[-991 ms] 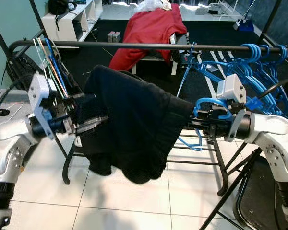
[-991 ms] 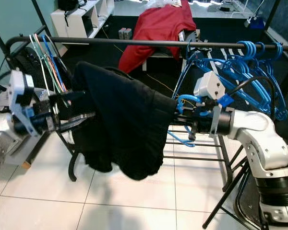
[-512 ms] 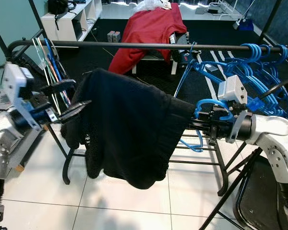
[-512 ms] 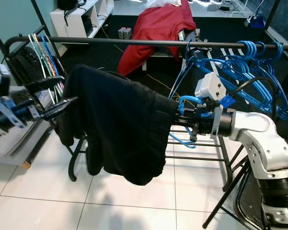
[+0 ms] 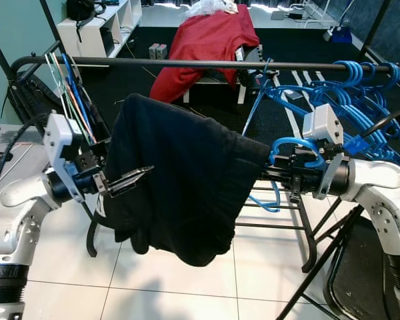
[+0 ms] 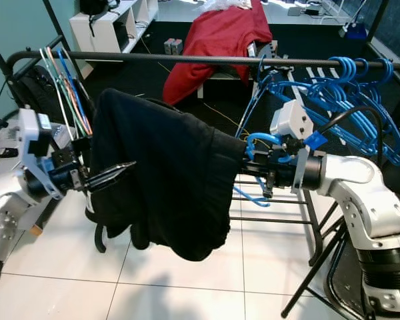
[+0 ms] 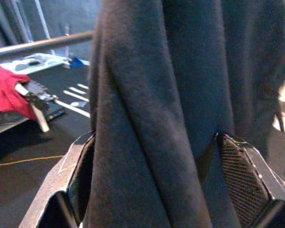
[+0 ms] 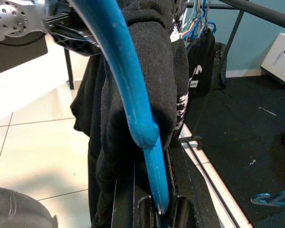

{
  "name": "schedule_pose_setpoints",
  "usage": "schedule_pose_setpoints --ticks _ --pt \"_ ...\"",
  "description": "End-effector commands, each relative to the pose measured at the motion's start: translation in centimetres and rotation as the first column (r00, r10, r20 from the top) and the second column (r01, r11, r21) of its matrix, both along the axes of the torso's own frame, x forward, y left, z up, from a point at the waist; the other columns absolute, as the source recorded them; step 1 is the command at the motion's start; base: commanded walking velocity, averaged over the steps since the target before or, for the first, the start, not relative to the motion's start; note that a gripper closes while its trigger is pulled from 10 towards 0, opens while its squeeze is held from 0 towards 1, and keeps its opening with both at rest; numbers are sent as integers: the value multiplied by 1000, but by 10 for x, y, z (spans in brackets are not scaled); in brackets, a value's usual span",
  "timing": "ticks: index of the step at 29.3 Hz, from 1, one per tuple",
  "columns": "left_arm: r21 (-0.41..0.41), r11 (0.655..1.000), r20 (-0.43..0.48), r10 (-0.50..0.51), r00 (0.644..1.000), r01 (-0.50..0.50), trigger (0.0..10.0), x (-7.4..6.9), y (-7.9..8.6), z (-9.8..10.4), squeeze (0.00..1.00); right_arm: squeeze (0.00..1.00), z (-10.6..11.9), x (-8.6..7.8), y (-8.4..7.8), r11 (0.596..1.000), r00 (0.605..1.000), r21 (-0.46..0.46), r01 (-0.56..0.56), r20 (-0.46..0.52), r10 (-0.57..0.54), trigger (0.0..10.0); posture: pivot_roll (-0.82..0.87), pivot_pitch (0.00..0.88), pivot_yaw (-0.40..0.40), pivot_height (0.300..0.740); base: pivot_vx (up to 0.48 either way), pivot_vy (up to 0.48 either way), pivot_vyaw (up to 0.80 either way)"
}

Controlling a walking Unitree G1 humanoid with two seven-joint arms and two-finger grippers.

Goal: Hang hanger

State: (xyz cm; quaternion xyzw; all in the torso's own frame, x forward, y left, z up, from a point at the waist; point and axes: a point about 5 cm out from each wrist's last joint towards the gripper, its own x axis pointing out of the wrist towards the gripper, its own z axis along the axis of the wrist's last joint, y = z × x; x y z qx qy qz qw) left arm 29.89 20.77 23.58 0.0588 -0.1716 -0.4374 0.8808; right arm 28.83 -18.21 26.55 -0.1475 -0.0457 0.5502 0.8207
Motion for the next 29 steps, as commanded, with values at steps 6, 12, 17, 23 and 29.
schedule_pose_setpoints --ticks 6,12,17,23,29 --pt "-14 1000 5 9 1000 -9 0 1 -2 1 0 0 9 -4 6 999 998 23 -45 38 44 0 -103 117 9 740 0 0 0" --pt "-5 1000 4 13 1000 -13 0 -1 4 3 0 0 9 -3 4 999 999 20 -33 38 32 0 -103 122 9 740 0 0 0" --pt "9 996 26 83 996 -83 0 0 22 10 0 0 9 0 -3 1000 999 12 11 42 -12 0 -101 125 11 740 0 0 0" --pt "11 990 44 138 989 -139 0 1 35 15 0 0 5 6 -11 997 996 -21 80 46 -79 0 -101 127 12 740 0 0 0" --pt "-81 953 119 299 947 -291 0 4 62 38 0 0 -18 16 -27 966 980 -168 198 0 -200 0 -102 129 10 740 0 0 0"
